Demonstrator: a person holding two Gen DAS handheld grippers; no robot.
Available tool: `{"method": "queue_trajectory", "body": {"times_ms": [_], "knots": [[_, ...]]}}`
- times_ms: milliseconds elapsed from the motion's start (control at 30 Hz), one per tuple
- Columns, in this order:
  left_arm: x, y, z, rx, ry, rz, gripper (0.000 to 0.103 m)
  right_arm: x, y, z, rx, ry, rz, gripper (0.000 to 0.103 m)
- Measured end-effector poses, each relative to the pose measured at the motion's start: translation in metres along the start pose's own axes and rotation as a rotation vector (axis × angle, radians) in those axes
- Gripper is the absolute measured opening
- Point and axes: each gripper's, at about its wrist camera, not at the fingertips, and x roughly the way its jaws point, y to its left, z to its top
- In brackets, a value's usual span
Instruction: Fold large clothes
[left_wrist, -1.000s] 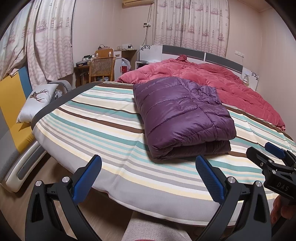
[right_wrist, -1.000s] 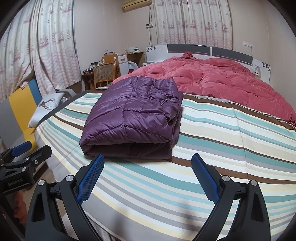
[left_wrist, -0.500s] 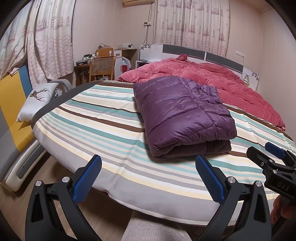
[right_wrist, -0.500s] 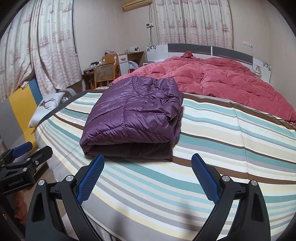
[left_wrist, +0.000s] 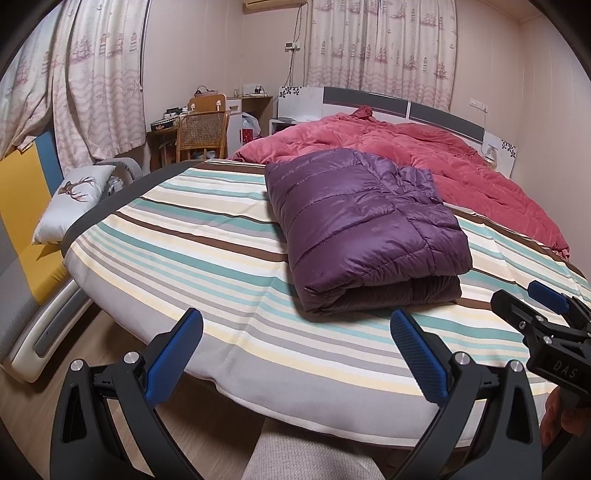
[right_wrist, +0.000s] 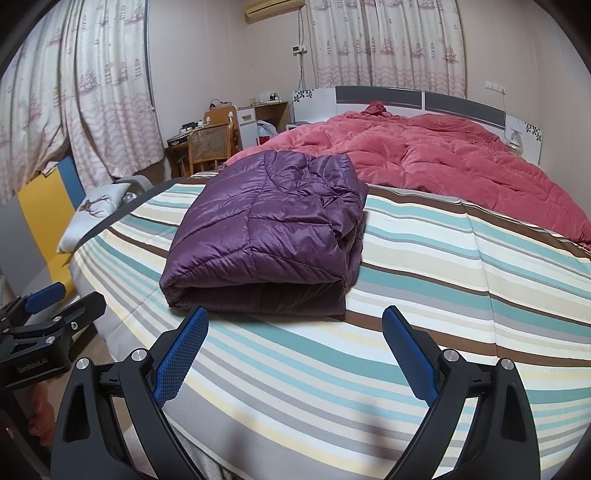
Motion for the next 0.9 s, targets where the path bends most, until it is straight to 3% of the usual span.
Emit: {"method": "queue_trajectory", "body": {"times_ms": [900], "knots": [[0.0006,-0.0002,-0.0007,0.005,0.013,-0.007,0.101,0.0032,0.0013,-0.0026,0.008,0.015,0.004,0.095]]}}
